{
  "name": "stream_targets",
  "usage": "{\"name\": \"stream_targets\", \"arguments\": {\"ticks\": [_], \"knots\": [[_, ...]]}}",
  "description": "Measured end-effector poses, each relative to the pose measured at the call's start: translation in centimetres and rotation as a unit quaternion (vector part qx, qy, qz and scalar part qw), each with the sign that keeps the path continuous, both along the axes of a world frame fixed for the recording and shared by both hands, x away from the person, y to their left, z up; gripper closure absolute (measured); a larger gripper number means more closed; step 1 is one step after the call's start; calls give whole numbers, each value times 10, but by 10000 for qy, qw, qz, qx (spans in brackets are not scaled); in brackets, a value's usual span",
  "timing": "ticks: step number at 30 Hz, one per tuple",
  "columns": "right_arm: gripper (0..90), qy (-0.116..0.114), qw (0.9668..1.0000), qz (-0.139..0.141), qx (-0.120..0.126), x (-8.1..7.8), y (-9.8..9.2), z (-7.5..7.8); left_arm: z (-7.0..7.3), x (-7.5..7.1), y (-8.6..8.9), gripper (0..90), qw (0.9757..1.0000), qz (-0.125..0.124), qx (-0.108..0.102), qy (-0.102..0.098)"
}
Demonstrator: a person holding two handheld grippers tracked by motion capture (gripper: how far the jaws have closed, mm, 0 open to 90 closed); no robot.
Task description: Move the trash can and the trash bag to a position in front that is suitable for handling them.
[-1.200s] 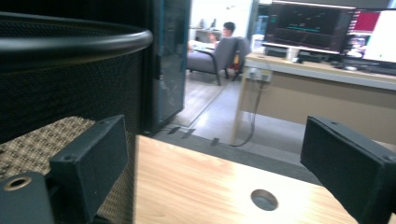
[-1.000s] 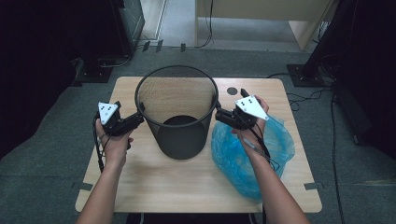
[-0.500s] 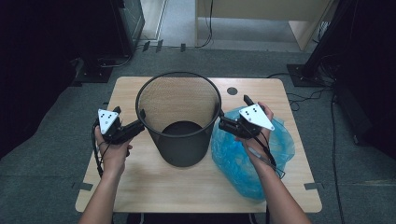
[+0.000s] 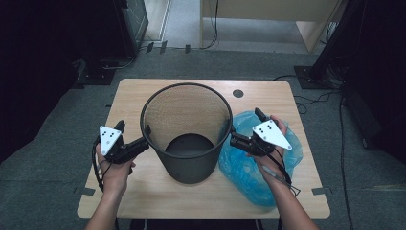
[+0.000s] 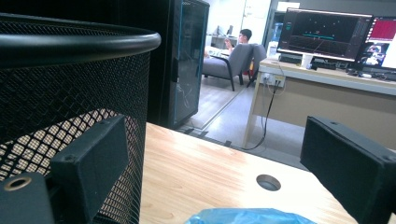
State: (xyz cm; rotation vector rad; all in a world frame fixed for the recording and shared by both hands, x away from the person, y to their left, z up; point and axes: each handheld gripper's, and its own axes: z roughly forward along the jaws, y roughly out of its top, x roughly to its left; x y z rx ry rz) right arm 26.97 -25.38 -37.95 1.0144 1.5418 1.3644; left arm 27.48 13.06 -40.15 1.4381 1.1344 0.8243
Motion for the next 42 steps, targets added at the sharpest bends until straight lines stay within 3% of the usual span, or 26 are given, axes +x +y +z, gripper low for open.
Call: {"name": "stream_targets", "arguments": {"ticks": [15, 19, 25, 30, 33, 35, 37, 42], "knots": [[77, -78, 9999, 94, -19, -39, -25, -1, -2, -40, -18, 101, 9992, -379, -28, -84], [77, -81, 9999, 95, 58, -46, -34, -2, -3, -45, -25, 101, 9989, -455, -55, -60], [75, -147, 9998, 83, -57, -53, -44, -1, -4, -50, -34, 101, 9985, -515, -162, -44], [44, -143, 9998, 119, -46, -55, -59, -3, -3, -55, -40, 99, 9971, -738, -171, -121], [45, 97, 9997, -148, -196, -53, -71, -11, -2, -57, -39, 98, 9967, -770, -197, -168], [52, 388, 9985, -288, -271, -51, -78, -21, -2, -57, -38, 98, 9966, -789, -200, -158], [51, 692, 9960, -378, -417, -47, -83, -32, -3, -56, -38, 98, 9966, -783, -213, -152], [28, 1353, 9887, -434, -485, -36, -93, -64, -7, -55, -30, 98, 9973, -658, -300, -103]]}}
